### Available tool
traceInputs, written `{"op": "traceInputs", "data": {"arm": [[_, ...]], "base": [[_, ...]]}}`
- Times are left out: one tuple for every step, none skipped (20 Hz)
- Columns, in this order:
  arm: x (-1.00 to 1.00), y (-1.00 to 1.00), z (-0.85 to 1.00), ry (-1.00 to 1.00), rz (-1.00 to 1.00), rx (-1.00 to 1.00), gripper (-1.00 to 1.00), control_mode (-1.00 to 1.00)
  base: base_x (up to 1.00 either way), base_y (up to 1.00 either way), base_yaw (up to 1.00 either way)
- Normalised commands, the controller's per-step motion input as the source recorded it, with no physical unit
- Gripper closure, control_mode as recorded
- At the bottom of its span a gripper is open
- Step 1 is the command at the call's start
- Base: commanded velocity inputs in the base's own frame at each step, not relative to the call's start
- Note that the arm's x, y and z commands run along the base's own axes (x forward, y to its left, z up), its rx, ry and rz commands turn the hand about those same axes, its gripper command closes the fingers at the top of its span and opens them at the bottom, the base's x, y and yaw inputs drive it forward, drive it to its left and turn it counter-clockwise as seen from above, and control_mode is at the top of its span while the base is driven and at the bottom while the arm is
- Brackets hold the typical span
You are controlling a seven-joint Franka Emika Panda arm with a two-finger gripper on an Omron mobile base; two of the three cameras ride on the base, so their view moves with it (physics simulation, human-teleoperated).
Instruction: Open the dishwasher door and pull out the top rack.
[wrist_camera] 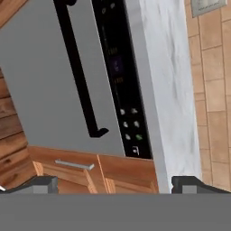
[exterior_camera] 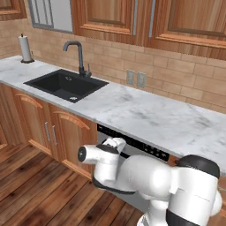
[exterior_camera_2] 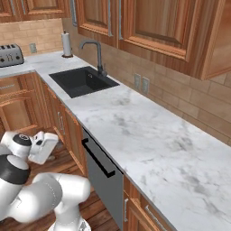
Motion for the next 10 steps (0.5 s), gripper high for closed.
{"op": "traceInputs", "data": {"arm": [[0.09, 0.0, -0.31, 0.0, 0.0, -0.1, -1.0, -1.0], [0.14, 0.0, -0.3, 0.0, 0.0, -0.1, -1.0, -1.0], [0.21, 0.0, -0.29, 0.0, 0.0, -0.09, -1.0, -1.0], [0.24, 0.0, -0.28, 0.0, 0.0, -0.09, -1.0, -1.0], [0.24, 0.0, -0.26, 0.0, 0.0, -0.08, -1.0, -1.0], [0.24, 0.0, -0.27, 0.0, 0.0, -0.07, -1.0, -1.0], [0.24, 0.0, -0.28, 0.0, 0.0, -0.07, -1.0, -1.0], [0.24, 0.0, -0.28, 0.0, 0.0, -0.06, -1.0, -1.0], [0.26, 0.0, -0.27, 0.0, 0.0, -0.06, -1.0, -1.0], [0.29, 0.0, -0.26, 0.0, 0.0, -0.06, -1.0, -1.0]], "base": [[0.0, 0.0, 0.0], [0.0, 0.0, 0.0], [0.0, 0.0, 0.0], [0.0, 0.0, 0.0], [0.0, 0.0, 0.0], [0.0, 0.0, 0.0], [0.0, 0.0, 0.0], [0.0, 0.0, 0.0], [0.0, 0.0, 0.0], [0.0, 0.0, 0.0]]}}
